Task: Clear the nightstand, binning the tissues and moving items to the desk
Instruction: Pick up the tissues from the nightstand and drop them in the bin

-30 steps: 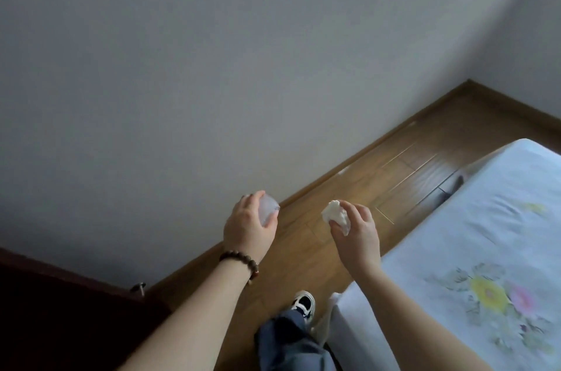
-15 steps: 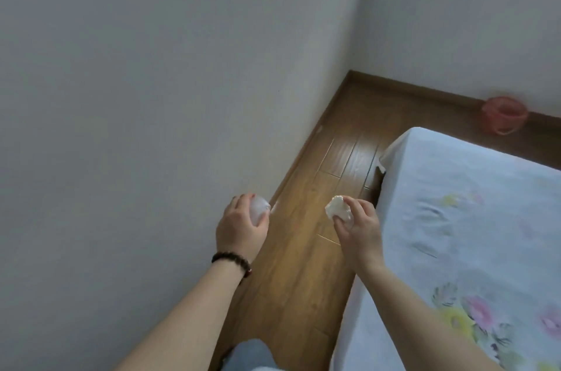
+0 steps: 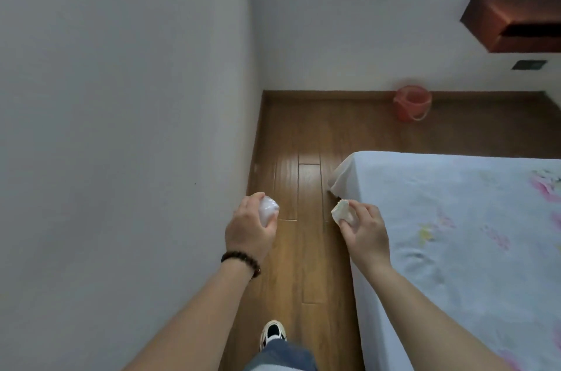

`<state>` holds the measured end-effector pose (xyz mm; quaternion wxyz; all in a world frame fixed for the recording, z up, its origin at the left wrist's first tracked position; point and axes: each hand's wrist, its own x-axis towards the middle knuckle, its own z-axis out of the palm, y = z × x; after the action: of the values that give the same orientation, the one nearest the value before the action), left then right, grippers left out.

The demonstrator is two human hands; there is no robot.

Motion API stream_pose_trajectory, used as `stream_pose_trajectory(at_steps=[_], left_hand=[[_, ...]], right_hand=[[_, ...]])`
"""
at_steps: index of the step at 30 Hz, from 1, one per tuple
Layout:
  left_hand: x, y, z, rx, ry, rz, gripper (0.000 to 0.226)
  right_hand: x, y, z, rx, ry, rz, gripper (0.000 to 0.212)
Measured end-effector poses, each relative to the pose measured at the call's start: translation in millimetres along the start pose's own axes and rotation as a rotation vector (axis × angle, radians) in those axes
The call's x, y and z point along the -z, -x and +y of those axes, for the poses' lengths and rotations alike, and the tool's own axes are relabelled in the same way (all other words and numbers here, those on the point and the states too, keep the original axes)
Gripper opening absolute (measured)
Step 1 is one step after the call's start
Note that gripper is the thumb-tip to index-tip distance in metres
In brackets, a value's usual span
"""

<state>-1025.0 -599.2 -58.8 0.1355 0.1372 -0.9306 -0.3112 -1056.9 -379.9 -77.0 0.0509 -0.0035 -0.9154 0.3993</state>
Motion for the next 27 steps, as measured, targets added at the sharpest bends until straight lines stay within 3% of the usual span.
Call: stream_pose_trajectory(at_steps=[6, 15, 27], left_hand=[[-25, -134, 10, -0.064, 0.037, -0.049, 0.036], [-123, -307, 36, -0.126, 0.058, -0.147, 0.037], [-274, -565, 167, -0.225, -0.012, -0.295, 0.043]], right_hand=[[-24, -107, -17, -0.069, 0.019, 0.062, 0.034], [-50, -282, 21, -0.205, 0.001, 0.120, 0.039], [-1, -579, 94, -0.330, 0.053, 0.244, 0.034]])
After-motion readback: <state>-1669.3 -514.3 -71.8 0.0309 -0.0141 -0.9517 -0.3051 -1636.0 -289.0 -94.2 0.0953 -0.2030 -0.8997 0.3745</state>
